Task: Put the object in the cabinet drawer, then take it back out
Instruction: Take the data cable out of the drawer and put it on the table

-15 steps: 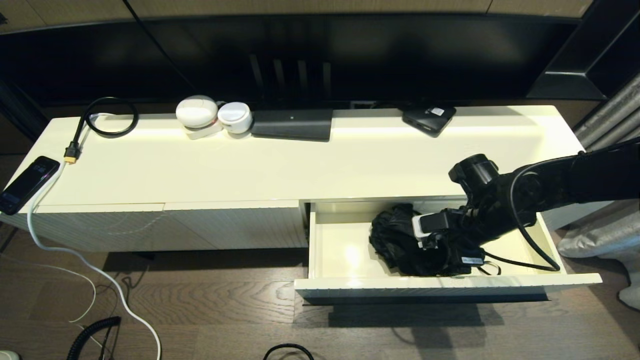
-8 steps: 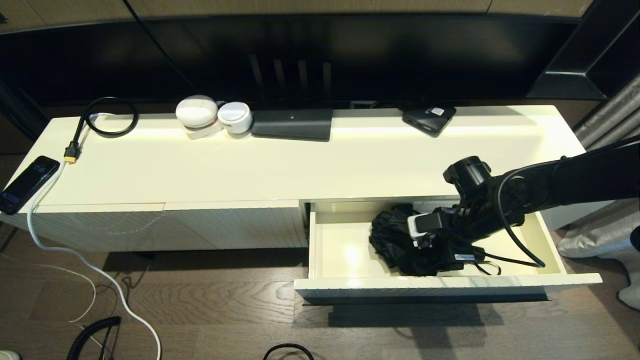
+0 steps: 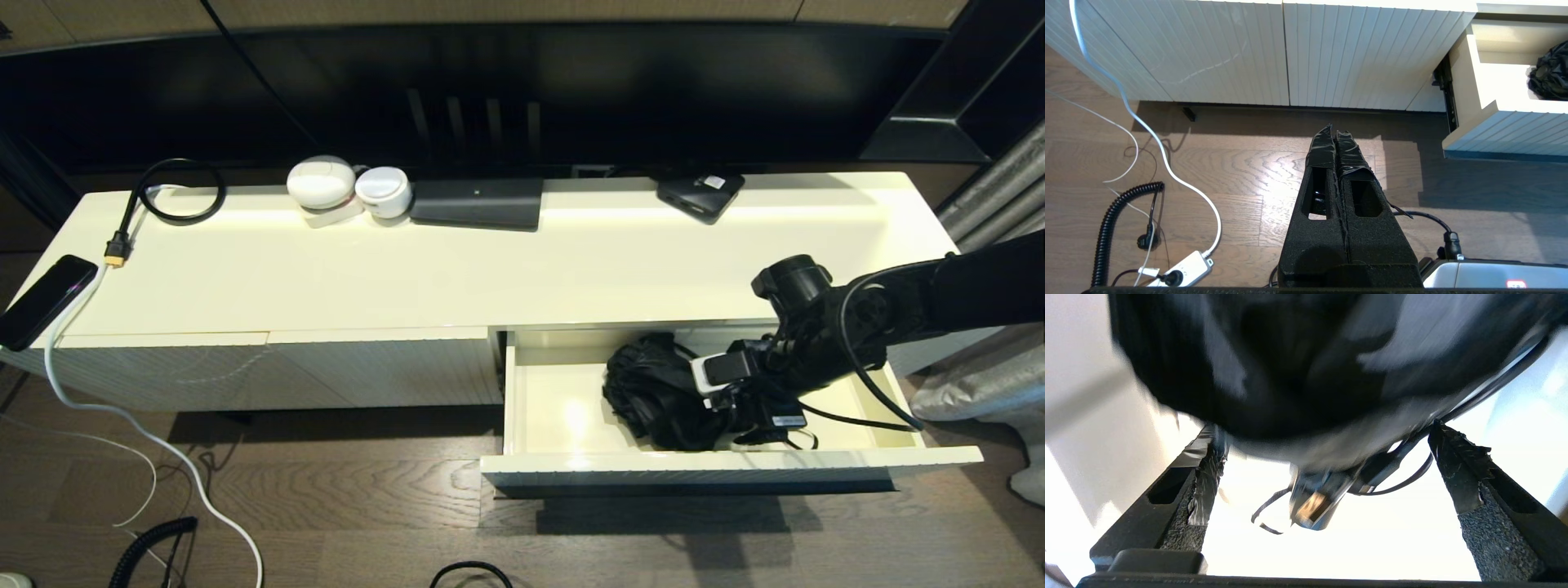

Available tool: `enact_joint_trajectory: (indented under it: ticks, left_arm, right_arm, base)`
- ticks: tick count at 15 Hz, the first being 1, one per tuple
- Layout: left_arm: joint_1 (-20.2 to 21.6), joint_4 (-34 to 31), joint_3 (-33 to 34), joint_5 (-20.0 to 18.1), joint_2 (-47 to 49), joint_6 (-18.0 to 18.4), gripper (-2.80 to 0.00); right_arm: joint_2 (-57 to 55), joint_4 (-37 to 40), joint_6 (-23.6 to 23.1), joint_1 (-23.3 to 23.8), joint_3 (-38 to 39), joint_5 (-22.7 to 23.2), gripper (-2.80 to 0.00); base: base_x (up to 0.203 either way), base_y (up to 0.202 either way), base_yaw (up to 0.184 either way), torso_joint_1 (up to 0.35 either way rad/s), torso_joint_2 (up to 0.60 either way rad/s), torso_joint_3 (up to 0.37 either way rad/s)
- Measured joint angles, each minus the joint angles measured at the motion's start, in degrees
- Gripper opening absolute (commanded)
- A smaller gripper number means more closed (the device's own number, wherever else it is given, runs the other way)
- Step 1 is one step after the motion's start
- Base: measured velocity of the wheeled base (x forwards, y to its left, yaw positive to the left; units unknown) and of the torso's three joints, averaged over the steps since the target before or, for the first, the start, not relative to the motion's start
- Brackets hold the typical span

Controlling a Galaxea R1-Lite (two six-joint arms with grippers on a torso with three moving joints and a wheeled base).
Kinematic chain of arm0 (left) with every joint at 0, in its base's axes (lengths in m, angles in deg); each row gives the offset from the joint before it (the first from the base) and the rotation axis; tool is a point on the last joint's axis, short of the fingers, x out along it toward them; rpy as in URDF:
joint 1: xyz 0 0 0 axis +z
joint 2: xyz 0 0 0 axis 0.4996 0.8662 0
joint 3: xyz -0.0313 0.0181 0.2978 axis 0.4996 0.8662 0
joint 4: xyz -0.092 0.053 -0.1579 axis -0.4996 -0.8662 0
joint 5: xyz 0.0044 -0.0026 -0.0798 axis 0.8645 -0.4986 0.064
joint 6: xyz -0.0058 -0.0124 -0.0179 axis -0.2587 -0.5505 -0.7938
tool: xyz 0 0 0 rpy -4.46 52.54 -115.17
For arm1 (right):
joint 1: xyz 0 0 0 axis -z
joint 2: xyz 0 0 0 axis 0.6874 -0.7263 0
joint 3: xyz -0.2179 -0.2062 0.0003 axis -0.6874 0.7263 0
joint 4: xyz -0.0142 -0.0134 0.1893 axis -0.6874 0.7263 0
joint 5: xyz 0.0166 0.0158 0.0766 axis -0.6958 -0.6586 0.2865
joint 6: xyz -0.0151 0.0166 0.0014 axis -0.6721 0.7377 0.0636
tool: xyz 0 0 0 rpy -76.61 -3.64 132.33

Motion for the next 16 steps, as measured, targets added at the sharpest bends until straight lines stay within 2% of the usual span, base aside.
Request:
enact_joint_trajectory:
  ticks: [6, 13, 14, 15, 16]
  left_arm:
    - [0.0, 0.0, 0.0, 0.0, 0.0, 0.0, -2.8]
    - [0.0, 0.0, 0.0, 0.0, 0.0, 0.0, -2.8]
    - [0.0, 0.0, 0.0, 0.0, 0.0, 0.0, -2.8]
    - [0.0, 0.0, 0.0, 0.0, 0.0, 0.0, -2.8]
    - [0.0, 0.0, 0.0, 0.0, 0.0, 0.0, -2.8]
  right_arm:
    - [0.1, -0.5, -2.3, 3.6, 0.8, 0.3, 0.0]
    - [-0.6, -1.6, -3.4, 4.8, 0.8, 0.4, 0.0]
    - [-0.8, -1.8, -3.4, 4.8, 0.8, 0.5, -1.03]
    - [-0.9, -1.8, -3.4, 4.8, 0.9, 1.0, -2.8]
    - [-0.9, -1.8, -3.4, 4.9, 1.0, 1.4, -2.8]
  base:
    - [0.0, 0.0, 0.0, 0.0, 0.0, 0.0]
    - [0.0, 0.0, 0.0, 0.0, 0.0, 0.0]
    - [0.0, 0.0, 0.0, 0.0, 0.0, 0.0]
    - [0.0, 0.0, 0.0, 0.0, 0.0, 0.0]
    - [0.0, 0.0, 0.0, 0.0, 0.0, 0.0]
